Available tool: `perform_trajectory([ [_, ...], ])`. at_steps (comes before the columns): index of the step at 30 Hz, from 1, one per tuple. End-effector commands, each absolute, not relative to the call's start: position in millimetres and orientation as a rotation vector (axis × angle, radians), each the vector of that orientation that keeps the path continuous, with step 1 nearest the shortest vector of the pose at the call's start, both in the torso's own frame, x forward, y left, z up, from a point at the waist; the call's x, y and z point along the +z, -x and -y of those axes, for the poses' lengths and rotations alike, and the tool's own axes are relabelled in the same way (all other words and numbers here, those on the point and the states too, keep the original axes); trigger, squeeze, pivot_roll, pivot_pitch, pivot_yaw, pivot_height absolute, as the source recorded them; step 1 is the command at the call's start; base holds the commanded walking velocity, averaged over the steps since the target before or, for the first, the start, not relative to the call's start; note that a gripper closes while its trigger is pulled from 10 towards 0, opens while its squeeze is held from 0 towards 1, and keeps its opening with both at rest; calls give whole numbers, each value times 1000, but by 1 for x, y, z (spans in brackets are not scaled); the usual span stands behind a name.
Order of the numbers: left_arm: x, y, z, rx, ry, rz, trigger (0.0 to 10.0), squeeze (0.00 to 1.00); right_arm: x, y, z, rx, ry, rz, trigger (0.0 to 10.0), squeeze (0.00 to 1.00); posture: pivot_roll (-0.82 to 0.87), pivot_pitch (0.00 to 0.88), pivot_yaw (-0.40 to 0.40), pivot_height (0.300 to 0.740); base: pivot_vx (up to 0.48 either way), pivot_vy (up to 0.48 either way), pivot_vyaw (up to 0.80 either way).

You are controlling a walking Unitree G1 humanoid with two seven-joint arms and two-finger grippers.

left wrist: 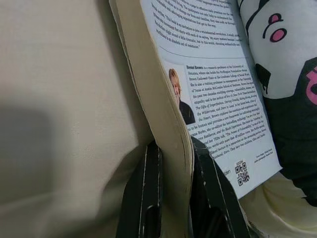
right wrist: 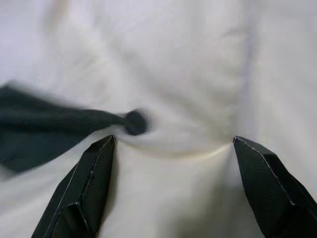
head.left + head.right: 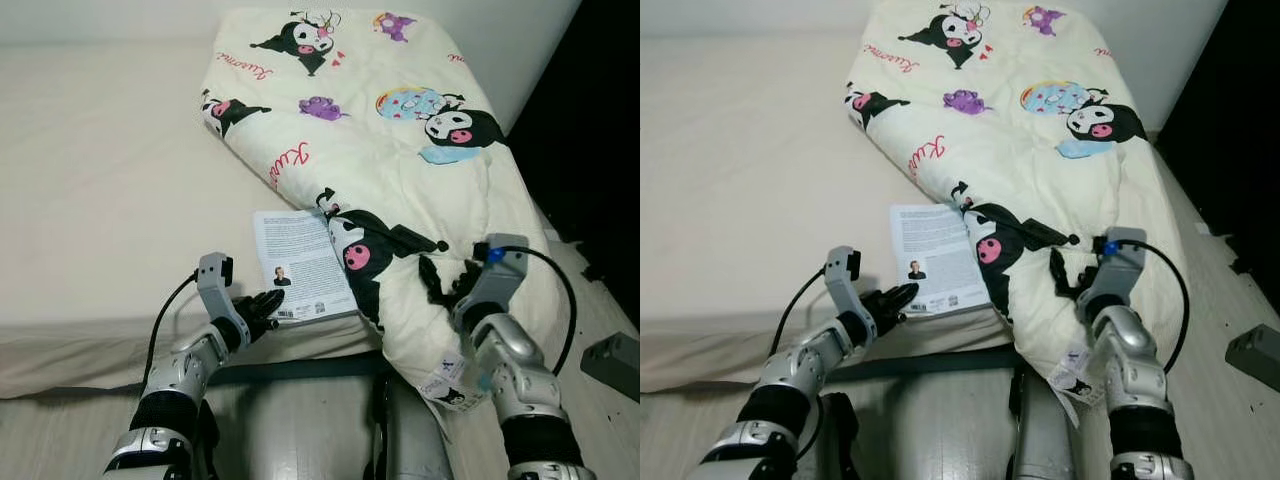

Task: Clean up the room

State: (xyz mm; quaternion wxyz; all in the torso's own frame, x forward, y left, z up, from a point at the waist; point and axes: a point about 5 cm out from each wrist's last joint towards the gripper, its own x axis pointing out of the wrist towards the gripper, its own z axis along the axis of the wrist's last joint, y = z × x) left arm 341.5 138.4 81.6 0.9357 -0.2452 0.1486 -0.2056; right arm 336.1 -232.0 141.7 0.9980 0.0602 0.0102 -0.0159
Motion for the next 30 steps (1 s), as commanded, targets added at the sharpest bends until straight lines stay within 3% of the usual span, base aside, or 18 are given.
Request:
perform_trajectory([
  [1, 65, -334, -151, -342, 505, -382, 0, 0, 143, -334, 245, -90, -127, -11, 10000, 0, -100, 221, 35, 425, 0, 0, 0],
  [5, 71, -338, -159, -301, 507, -347, 0, 0, 148, -334, 256, -129, -128, 7, 10000, 0, -98, 216, 37, 425, 0, 0, 0],
  [7, 93, -349, -184, -169, 485, -232, 0, 0, 143, -334, 265, -153, -172, -13, 10000, 0, -79, 199, 34, 425, 0, 0, 0],
  [10, 116, -356, -212, -47, 461, -128, 0, 0, 136, -337, 261, -125, -233, -42, 10000, 0, -69, 193, 31, 425, 0, 0, 0],
  [11, 135, -359, -237, 39, 394, -54, 0, 0, 130, -342, 248, -69, -294, -62, 10000, 0, -56, 186, 28, 425, 0, 0, 0],
  [12, 135, -359, -237, 39, 394, -54, 0, 0, 130, -342, 248, -69, -294, -62, 10000, 0, -56, 186, 28, 425, 0, 0, 0],
  [15, 169, -356, -275, 177, 295, 56, 0, 0, 126, -348, 234, -38, -379, -76, 10000, 0, -26, 170, 23, 425, 0, 0, 0],
  [17, 179, -354, -286, 221, 275, 87, 0, 0, 126, -350, 231, -37, -411, -76, 10000, 0, -25, 170, 22, 425, 0, 0, 0],
  [22, 200, -348, -302, 296, 214, 159, 0, 0, 136, -357, 219, 21, -467, -25, 10000, 0, -10, 150, 27, 425, 0, 0, 0],
  [29, 207, -350, -294, 305, 201, 192, 0, 0, 143, -364, 217, 23, -466, -17, 9961, 0, -15, 130, 20, 425, 0, 0, 0],
  [30, 205, -352, -289, 298, 210, 188, 0, 0, 145, -366, 220, 14, -466, -5, 1765, 0, -16, 127, 19, 425, 0, 0, 0],
])
